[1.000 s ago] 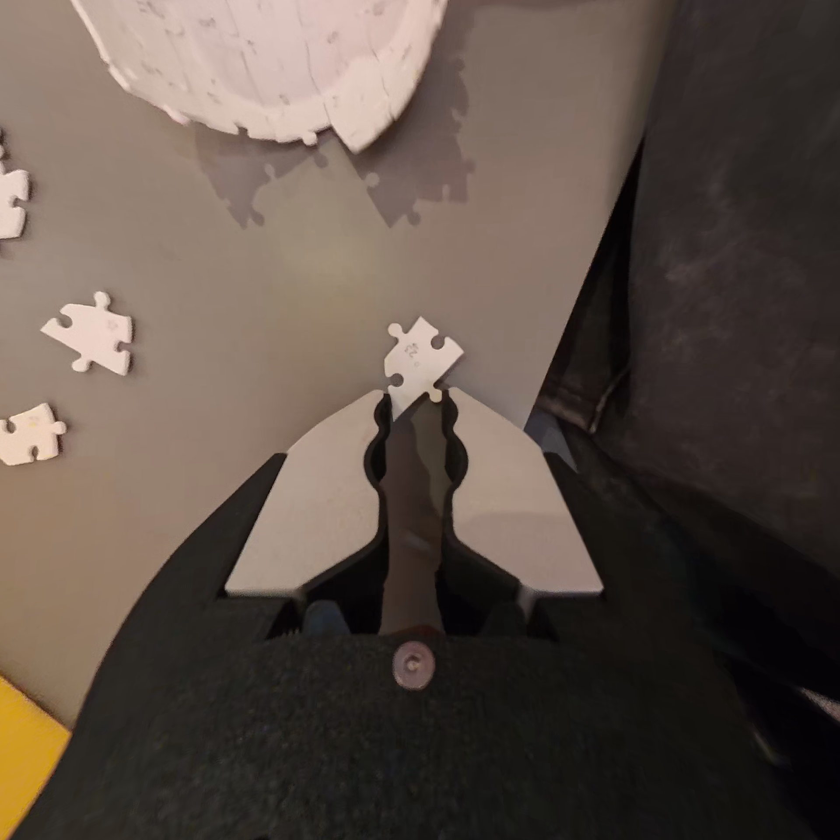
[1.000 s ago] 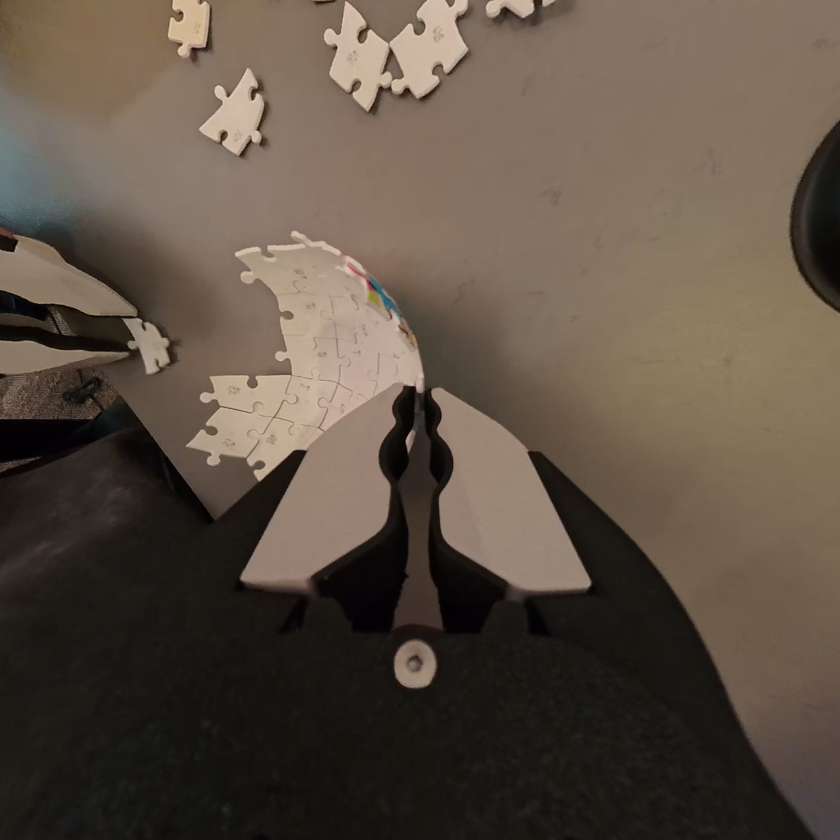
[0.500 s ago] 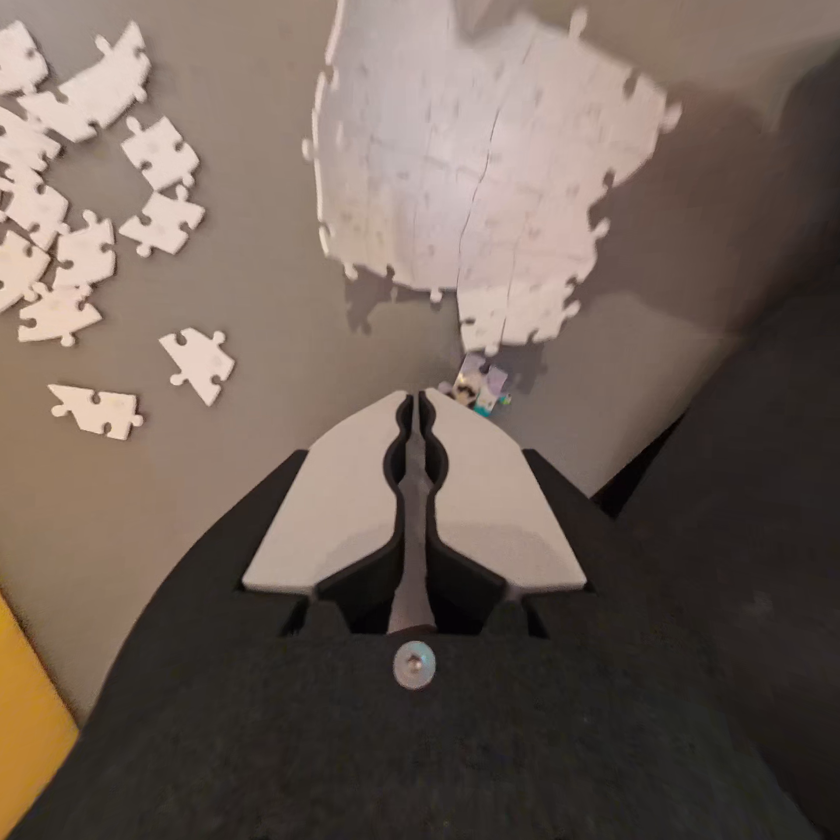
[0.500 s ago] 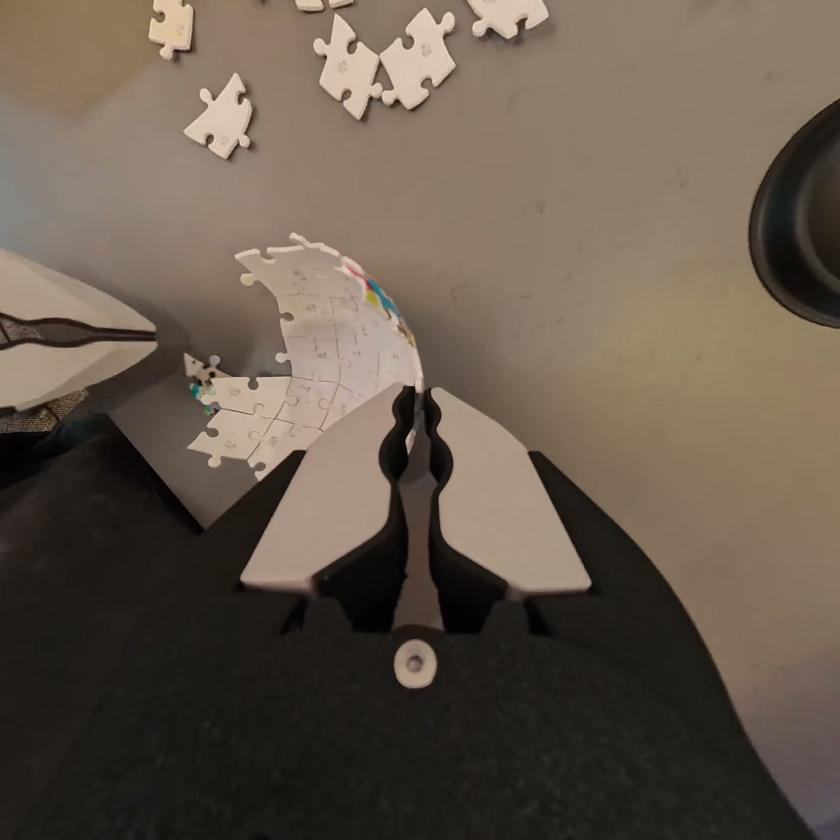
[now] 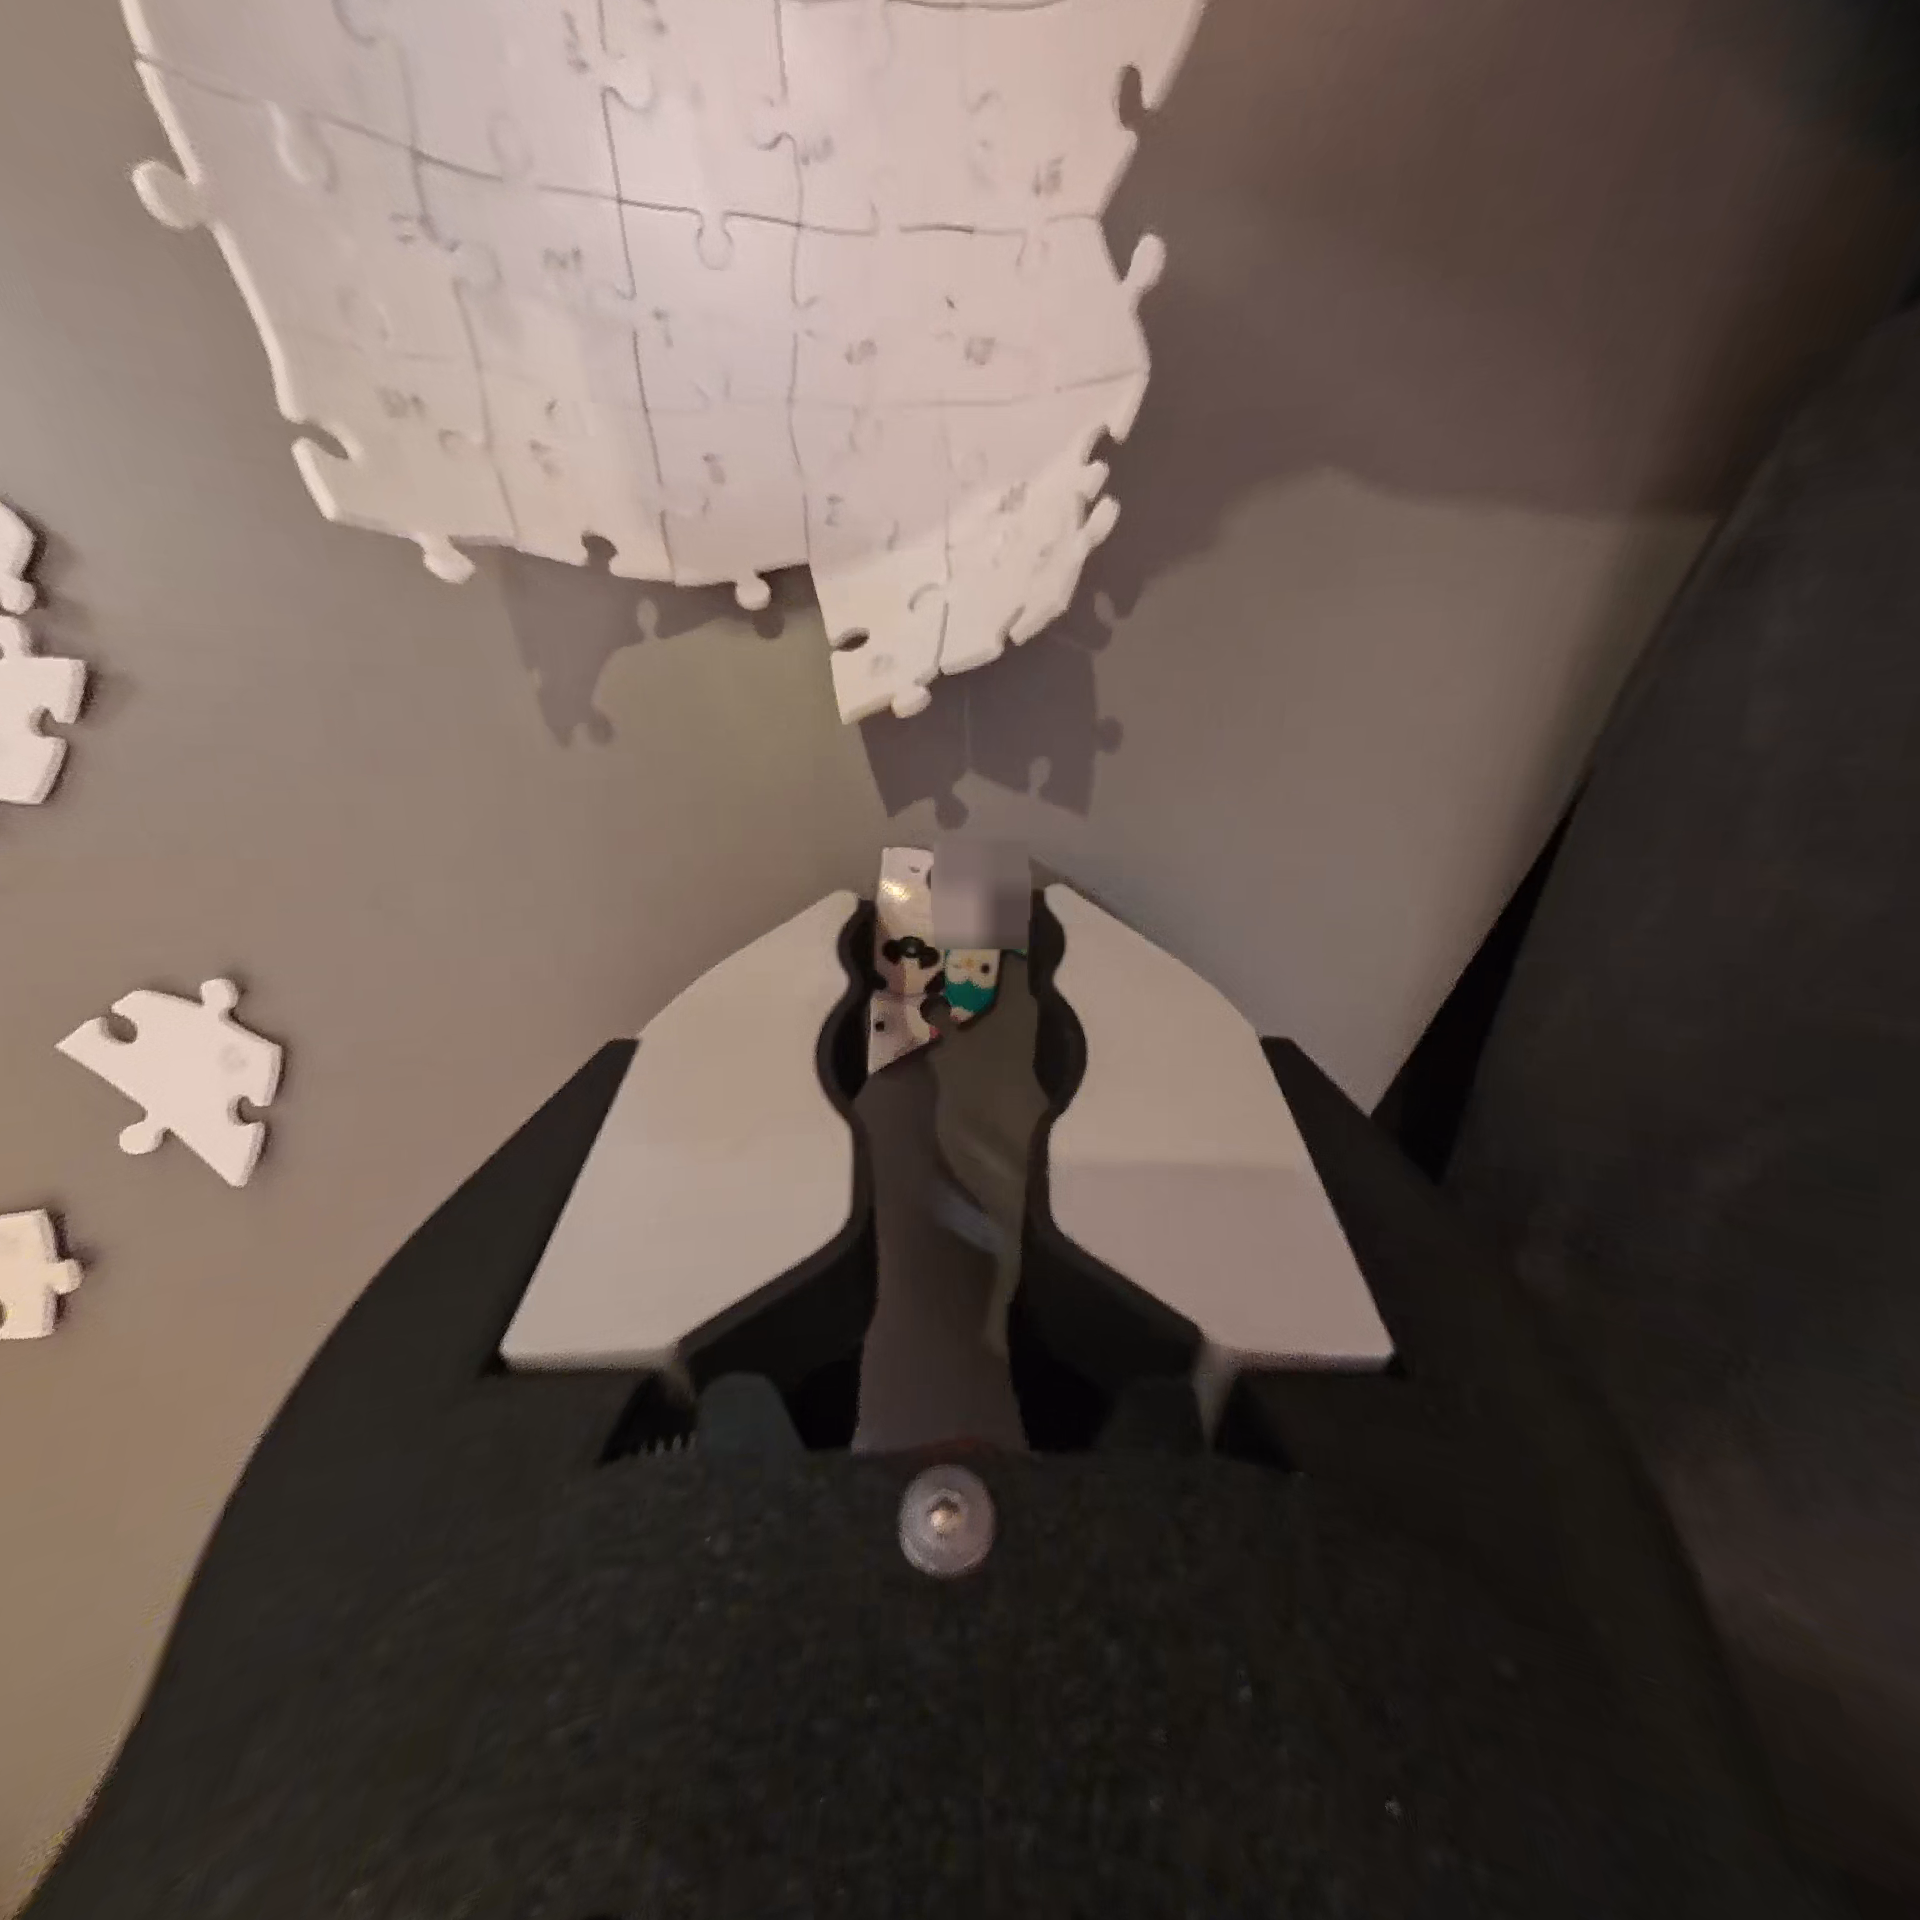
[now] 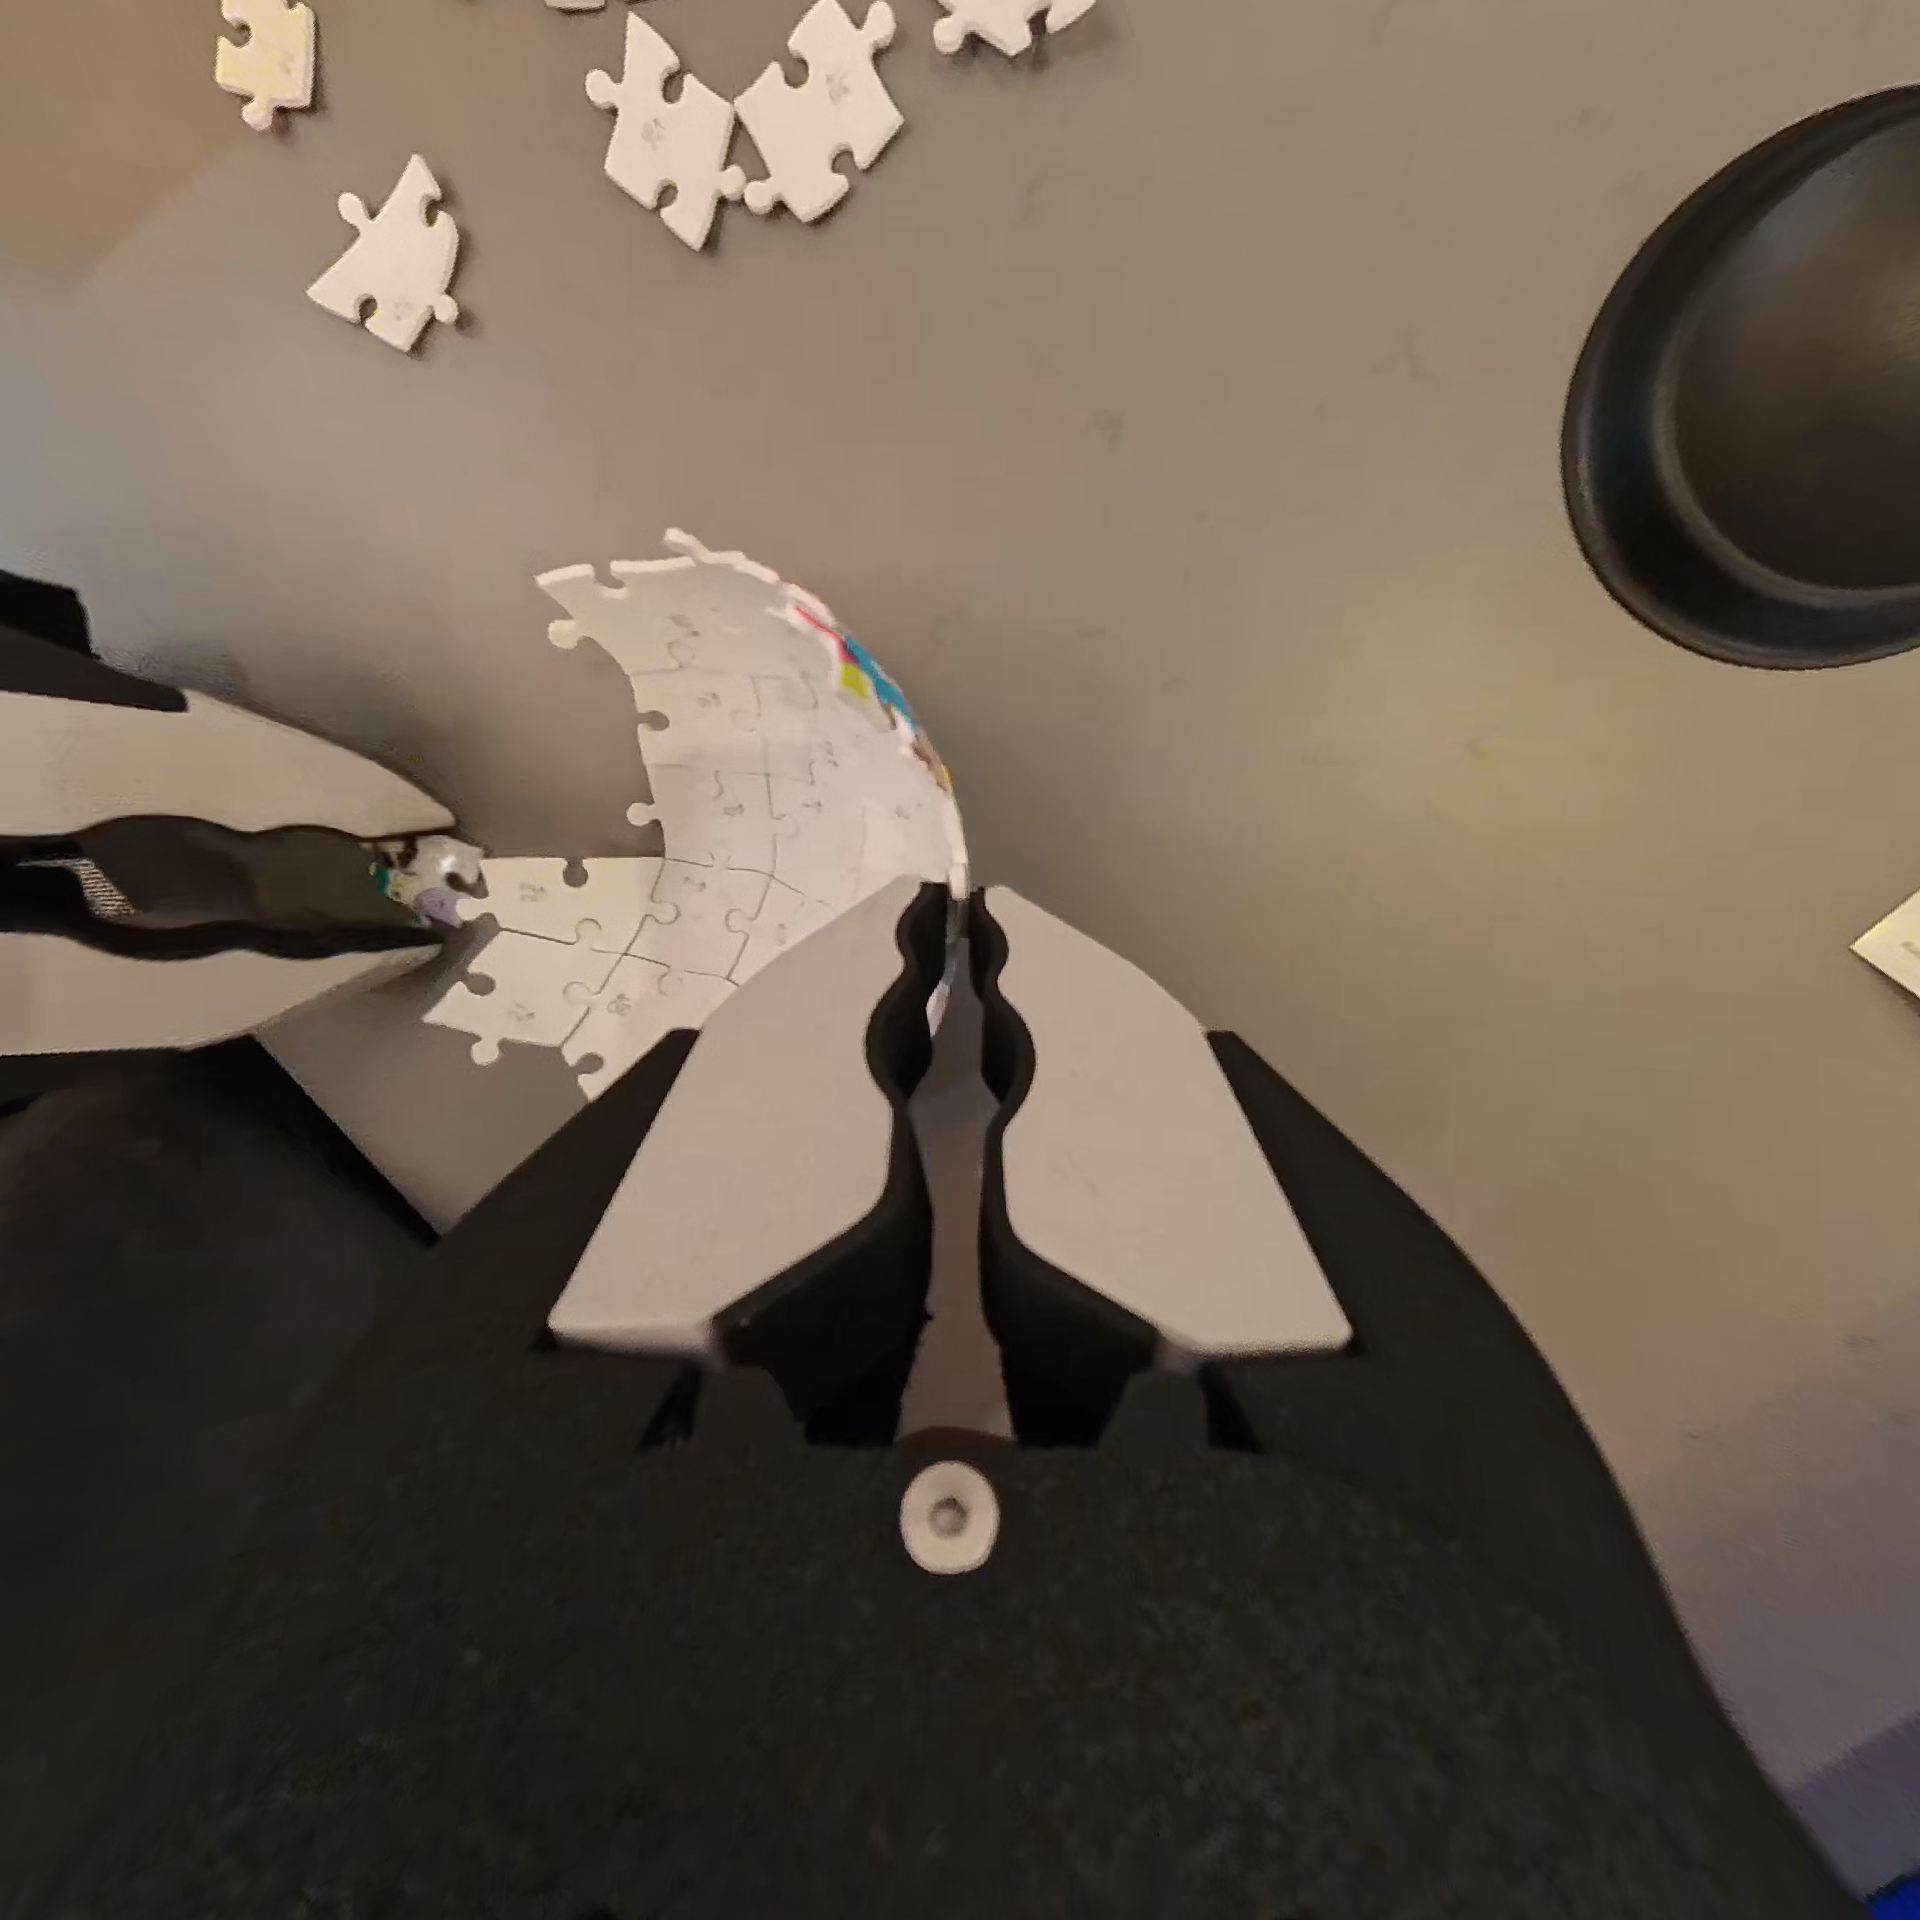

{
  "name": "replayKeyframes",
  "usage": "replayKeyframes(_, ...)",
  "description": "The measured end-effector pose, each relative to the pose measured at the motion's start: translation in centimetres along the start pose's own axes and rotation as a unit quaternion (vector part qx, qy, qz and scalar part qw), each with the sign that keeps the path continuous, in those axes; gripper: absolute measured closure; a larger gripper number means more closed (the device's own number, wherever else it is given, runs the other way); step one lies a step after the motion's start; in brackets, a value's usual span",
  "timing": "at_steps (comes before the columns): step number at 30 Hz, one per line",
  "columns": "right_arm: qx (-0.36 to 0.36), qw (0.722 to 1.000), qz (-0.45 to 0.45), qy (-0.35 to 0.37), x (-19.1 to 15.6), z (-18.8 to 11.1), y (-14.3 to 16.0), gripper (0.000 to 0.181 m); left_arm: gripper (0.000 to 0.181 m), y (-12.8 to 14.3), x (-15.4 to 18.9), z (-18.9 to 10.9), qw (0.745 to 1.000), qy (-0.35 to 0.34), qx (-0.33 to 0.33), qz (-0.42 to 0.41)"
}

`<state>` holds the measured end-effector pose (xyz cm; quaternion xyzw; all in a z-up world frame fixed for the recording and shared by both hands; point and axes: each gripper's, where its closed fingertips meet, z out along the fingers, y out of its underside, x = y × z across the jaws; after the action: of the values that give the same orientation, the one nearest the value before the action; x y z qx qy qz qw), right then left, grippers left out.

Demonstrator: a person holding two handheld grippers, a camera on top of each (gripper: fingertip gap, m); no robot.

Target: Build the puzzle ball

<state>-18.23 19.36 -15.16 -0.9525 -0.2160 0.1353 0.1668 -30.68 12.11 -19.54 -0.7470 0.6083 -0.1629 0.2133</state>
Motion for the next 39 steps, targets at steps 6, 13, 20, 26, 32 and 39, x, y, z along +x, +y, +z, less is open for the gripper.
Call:
replayKeyframes(6,0.001,1.000,-0.002,0.001,0.2,-0.2,0.1,0.177,0.158,-3.3,-0.1,-2.1,0.986,0.052,0.132,-0.088)
replayKeyframes(13,0.001,1.000,-0.003,0.004,0.3,-0.3,0.1,0.177,0.143,-3.4,-3.1,-6.7,0.875,0.255,0.305,-0.275)
replayKeyframes(20,0.000,1.000,-0.001,0.004,0.4,-0.2,0.2,0.177,0.143,2.4,-5.5,-5.2,0.958,0.111,0.179,-0.196)
replayKeyframes(26,0.000,1.000,-0.002,0.005,0.4,-0.2,0.2,0.177,0.140,2.1,-6.9,-3.9,0.985,0.002,0.123,-0.118)
replayKeyframes(32,-0.001,1.000,-0.004,0.004,0.4,-0.2,0.2,0.177,0.141,-0.9,-8.6,-1.8,0.995,-0.042,0.087,-0.015)
replayKeyframes(39,-0.001,1.000,-0.004,0.004,0.5,-0.3,0.3,0.177,0.145,-0.5,-9.6,0.4,0.999,0.028,0.015,0.036)
